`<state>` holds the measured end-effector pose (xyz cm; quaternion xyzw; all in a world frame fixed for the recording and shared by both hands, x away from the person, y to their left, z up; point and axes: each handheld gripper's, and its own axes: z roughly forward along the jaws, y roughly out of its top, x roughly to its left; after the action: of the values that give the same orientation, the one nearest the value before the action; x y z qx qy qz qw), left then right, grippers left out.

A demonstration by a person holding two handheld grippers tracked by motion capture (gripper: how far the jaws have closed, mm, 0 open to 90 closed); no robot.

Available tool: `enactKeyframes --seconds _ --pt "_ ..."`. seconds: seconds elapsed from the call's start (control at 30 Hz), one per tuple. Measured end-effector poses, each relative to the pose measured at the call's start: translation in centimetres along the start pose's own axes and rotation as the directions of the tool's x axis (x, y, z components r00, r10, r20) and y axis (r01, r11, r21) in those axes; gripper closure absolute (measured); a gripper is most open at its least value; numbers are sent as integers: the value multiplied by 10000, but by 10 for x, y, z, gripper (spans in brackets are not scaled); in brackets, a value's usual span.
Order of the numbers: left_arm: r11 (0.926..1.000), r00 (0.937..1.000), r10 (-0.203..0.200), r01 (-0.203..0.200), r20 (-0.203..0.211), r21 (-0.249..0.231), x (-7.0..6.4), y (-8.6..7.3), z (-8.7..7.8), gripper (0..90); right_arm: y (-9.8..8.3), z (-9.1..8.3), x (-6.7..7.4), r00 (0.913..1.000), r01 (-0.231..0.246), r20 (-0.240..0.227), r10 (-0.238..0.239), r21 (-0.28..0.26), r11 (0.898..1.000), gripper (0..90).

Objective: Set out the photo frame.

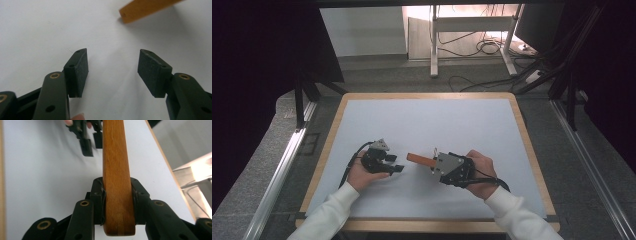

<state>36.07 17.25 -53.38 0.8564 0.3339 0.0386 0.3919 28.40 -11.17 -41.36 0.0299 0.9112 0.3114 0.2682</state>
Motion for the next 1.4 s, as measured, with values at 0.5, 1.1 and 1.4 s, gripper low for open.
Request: enactKeyframes --seconds 0.5,1.1,1.4 --pt "9999 10000 86 -86 -15 90 -1 0 1 411 -3 1 -29 9899 -1151 841 1139 96 9933 619" --pt "9998 9999 107 -107 3 151 -2 1 2 405 -15 20 -65 9658 -2244 1317 2234 -71 9745 522" --pt "9995 9997 236 -237 23 209 -2 1 2 403 -21 33 -84 9501 -2844 1312 2832 -95 9587 459"
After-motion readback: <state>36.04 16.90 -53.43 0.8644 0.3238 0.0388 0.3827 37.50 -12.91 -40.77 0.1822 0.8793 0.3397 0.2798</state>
